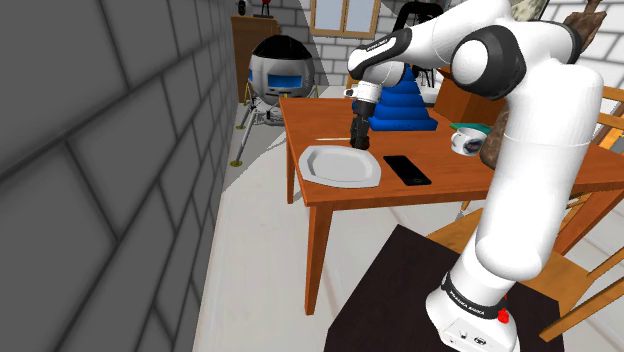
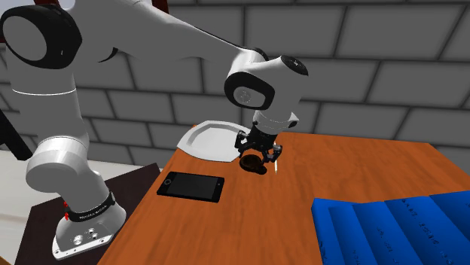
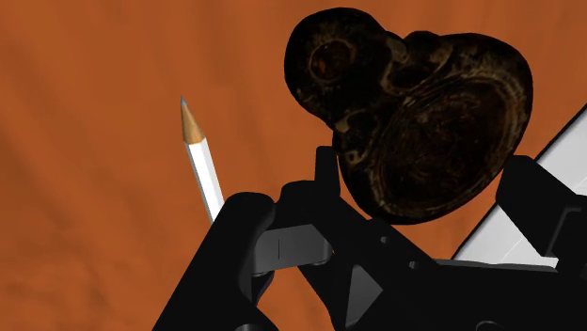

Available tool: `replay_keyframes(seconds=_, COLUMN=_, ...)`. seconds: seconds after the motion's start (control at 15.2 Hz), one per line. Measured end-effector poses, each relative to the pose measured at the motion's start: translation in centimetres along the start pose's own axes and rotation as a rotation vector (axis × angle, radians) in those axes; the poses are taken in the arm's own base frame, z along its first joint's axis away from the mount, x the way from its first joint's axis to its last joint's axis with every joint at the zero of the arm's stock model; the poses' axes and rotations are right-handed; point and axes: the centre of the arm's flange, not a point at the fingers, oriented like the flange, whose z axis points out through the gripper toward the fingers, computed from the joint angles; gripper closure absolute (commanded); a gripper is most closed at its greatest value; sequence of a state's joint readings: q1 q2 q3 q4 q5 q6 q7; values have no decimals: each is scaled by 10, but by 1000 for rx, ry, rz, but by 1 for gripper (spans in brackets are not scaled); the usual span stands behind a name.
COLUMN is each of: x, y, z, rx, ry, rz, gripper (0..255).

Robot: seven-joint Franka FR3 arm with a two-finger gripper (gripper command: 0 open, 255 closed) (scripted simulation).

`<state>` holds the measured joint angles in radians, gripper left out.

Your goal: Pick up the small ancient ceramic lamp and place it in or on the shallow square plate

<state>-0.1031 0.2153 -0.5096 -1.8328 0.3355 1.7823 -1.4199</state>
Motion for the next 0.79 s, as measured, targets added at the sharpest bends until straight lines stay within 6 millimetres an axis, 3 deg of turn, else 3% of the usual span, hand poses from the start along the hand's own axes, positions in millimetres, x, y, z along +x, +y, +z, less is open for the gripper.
replay_keyframes(seconds=0.2, x=1, y=-2, z=-6, rx=0, ry=0, rz=0, gripper=255)
replay_keyframes(seconds=0.79, x=9, y=-14, z=-49, rx=-1, ry=0, rz=0, gripper=255)
